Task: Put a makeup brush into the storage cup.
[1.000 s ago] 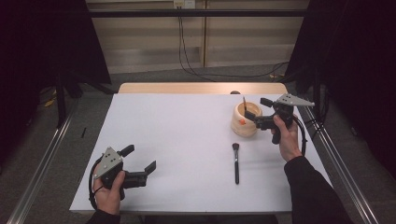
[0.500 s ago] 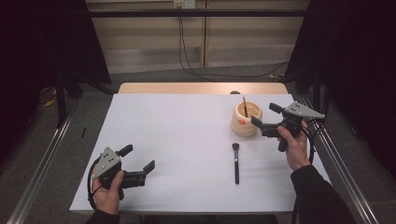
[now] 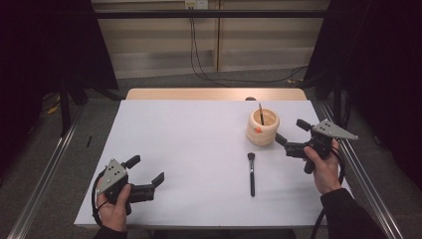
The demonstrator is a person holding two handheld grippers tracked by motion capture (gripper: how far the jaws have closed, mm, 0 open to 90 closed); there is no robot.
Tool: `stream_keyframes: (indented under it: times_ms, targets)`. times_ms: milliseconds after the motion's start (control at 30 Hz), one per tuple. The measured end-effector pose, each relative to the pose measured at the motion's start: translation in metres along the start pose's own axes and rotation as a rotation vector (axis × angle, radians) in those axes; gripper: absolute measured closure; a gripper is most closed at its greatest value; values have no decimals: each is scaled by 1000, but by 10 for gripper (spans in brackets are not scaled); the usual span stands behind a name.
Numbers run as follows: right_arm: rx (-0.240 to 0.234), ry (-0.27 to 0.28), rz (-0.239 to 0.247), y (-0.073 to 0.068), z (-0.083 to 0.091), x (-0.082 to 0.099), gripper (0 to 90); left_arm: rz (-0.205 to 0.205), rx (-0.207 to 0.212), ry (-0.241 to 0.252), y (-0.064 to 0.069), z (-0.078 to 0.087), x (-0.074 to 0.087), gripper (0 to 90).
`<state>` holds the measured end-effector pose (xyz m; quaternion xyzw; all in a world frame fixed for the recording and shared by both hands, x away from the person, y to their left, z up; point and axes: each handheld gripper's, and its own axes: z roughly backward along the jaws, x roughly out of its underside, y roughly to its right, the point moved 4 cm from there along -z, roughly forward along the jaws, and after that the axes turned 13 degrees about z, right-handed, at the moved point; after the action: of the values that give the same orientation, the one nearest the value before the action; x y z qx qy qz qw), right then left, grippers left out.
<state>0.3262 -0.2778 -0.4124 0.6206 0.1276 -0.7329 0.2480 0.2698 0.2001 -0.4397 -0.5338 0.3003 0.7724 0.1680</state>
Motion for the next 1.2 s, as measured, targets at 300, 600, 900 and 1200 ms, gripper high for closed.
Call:
stream_keyframes:
  times_ms: [300,600,900,1200]
  targets:
    - [12,-27,10,-9,21,11,10,10,-8,1,-2,3,1,14]
    - [12,-50,18,-21,45,23,11,13,-11,11,-4,6,1,14]
    - [18,-79,12,-26,67,37,6,12,-13,17,-3,11,1,14]
    - [4,-87,29,-31,72,41,5,2,-15,10,-2,11,1,13]
